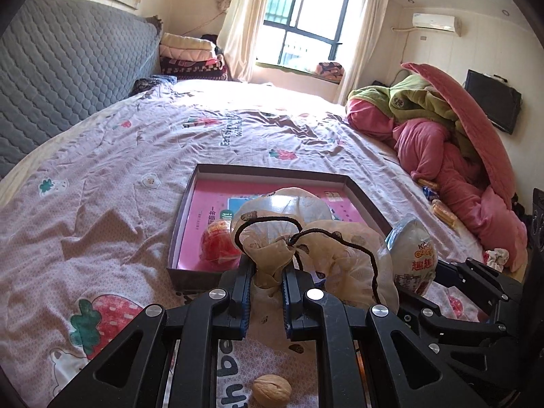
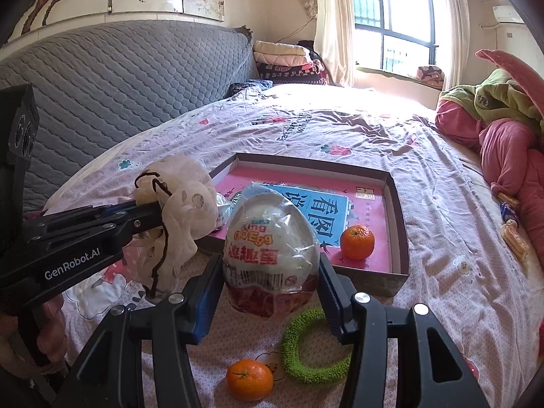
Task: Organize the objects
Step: 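Lift cloth bag with left tool over tray while right tool carries egg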
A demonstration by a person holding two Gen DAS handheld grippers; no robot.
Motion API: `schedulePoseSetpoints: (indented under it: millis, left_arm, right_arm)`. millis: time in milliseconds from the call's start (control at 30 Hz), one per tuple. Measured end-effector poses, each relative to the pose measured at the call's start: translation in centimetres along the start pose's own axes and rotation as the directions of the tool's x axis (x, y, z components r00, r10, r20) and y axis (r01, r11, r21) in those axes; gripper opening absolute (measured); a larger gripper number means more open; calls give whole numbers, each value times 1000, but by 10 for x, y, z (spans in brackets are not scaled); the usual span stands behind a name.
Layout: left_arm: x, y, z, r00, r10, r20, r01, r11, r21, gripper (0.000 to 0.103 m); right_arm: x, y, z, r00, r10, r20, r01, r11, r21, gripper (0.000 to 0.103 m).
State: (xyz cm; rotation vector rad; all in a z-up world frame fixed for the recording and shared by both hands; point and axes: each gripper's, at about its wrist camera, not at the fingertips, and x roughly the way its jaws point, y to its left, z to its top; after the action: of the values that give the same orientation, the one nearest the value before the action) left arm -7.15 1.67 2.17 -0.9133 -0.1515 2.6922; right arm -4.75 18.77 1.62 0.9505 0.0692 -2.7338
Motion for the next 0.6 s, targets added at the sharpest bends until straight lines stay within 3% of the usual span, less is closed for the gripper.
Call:
schedulePoseSetpoints:
  millis: [600]
  left_arm:
    - [4, 10, 20, 992, 69, 108, -67, 998, -21, 14]
  right_arm:
    - [5, -13, 16, 995, -68, 72, 67, 998, 19, 53]
